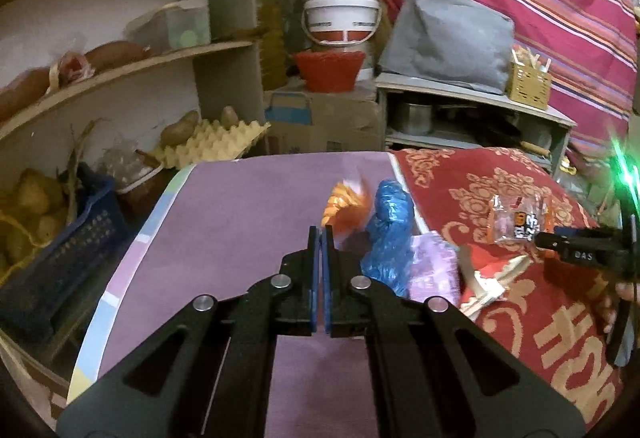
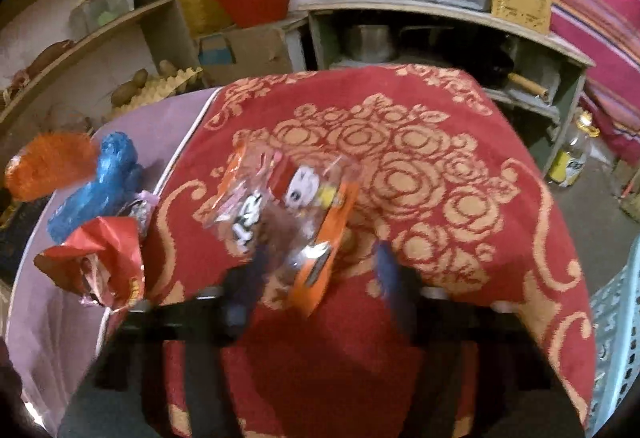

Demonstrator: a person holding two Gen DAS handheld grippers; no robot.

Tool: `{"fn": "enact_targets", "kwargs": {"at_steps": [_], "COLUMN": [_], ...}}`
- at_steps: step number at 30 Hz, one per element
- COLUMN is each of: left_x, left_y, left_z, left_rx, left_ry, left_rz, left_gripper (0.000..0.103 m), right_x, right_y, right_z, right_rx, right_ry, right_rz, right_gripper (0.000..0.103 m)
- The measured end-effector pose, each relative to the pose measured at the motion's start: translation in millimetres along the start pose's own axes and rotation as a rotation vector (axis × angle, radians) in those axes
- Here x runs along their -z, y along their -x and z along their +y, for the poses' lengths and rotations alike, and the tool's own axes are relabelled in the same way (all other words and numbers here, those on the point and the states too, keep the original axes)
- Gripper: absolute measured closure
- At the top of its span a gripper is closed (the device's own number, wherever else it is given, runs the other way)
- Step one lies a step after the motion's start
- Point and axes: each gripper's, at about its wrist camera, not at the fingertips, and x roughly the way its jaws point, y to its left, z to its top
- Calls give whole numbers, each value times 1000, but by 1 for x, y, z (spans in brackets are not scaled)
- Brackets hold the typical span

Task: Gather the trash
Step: 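Raise the left tool from the wrappers while the right tool grasps the clear cartoon-print bag, then hold the clear bag over the basket with the right tool while the left tool grasps the orange mesh bag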

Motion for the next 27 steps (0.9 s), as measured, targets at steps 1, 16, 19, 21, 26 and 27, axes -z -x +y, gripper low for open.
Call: {"fn": "enact_targets", "kwargs": {"at_steps": [1, 16, 19, 21, 26, 27], "left_x": [0, -16, -21, -25, -30, -31], "left_y": [-1, 30, 41, 51, 75, 79], "left_z": [2, -23, -37, -52, -96, -105], "left_rx": [-2, 19, 40, 61, 127, 144], "left_ry": [4, 2, -7, -18, -67, -75], "left_rz": [1, -102, -135, -158, -212, -220], "left_gripper": [103, 103, 103, 103, 103, 103], "right_x": [0, -2, 1, 3, 16, 20], "right_y": [1, 84, 109, 123, 163, 173], "right_z": [2, -21, -36, -46, -80, -88], "right_rx": [-2, 83, 108, 121, 153, 163], "right_ry": [8, 32, 20, 9, -35, -43], "right_rz": [-4, -190, -226, -243, -289, -299], "right_gripper": [77, 102, 102, 102, 102, 102]}}
